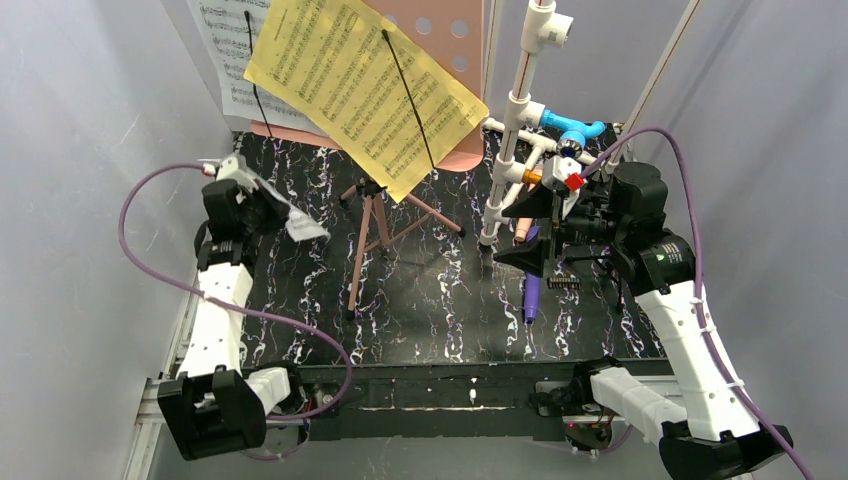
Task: Pack up the instrument practice props
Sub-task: Place the sheet music at the center of the board.
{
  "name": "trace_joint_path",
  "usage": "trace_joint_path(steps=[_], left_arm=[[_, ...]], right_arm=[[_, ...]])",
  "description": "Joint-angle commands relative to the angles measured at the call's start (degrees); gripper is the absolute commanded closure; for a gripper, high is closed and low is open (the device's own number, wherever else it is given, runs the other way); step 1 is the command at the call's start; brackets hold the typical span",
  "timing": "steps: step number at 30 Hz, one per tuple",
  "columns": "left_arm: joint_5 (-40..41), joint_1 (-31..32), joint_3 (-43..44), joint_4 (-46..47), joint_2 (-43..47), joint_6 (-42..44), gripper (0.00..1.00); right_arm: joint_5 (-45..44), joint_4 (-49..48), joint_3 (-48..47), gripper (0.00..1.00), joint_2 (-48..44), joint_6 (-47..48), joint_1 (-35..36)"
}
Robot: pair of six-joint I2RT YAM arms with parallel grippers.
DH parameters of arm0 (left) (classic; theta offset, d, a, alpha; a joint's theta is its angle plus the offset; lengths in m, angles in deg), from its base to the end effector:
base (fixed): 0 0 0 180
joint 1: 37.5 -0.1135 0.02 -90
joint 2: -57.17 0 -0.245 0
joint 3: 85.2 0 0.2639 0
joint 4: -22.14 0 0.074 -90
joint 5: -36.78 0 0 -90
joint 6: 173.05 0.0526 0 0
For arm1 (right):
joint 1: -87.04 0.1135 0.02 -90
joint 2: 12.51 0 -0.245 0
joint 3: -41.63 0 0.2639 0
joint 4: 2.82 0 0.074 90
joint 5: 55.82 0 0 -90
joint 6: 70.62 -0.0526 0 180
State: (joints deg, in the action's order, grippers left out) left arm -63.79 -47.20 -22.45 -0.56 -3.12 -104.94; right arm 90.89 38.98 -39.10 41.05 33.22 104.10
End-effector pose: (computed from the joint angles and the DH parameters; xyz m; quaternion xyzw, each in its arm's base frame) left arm 0.2778 0.0377 0.2941 -0.1717 0.8004 -0.1356 0.5582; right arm 0.1867 0.1033 0.4051 -0.4654 0.5939 0.3908 0.5272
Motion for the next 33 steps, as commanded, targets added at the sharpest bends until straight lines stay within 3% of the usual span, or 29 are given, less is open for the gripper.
trace_joint_path(steps=[1, 4, 9, 14, 20, 25, 33], left_arm=[[-16.1, -0.6, 7.5, 7.0, -1.9, 2.2, 1.0], [-17.0, -1.8, 7.6, 7.3, -0.9, 3.8, 1.0], [-17.8, -5.9, 0.0, 9.2, 0.8, 7.8, 1.0], [-13.8, -10.2, -4.0, 7.1, -5.3, 4.8, 1.0], [-17.0, -16.9, 1.5, 2.4, -22.3, -2.3, 1.0], [-17.5, -18.6, 11.1, -5.1, -34.9, -1.9, 1.0], [-11.7, -18.8, 19.2, -12.8, -44.3, -1.8, 1.0]], right_arm=[[0.0, 0.5, 0.5, 0.0, -1.2, 1.5, 0.2], [-0.2, 0.8, 0.6, 0.0, -1.3, 1.9, 0.2], [-0.2, 1.2, 1.0, 0.0, -1.5, 2.3, 0.2], [0.0, 1.4, 0.9, 0.0, -1.6, 2.4, 0.2], [0.2, 1.9, 1.1, 0.0, -2.1, 2.5, 0.2], [0.2, 2.3, 1.0, 0.0, -2.3, 2.6, 0.2], [0.2, 2.2, 1.3, 0.0, -2.0, 2.6, 0.2]])
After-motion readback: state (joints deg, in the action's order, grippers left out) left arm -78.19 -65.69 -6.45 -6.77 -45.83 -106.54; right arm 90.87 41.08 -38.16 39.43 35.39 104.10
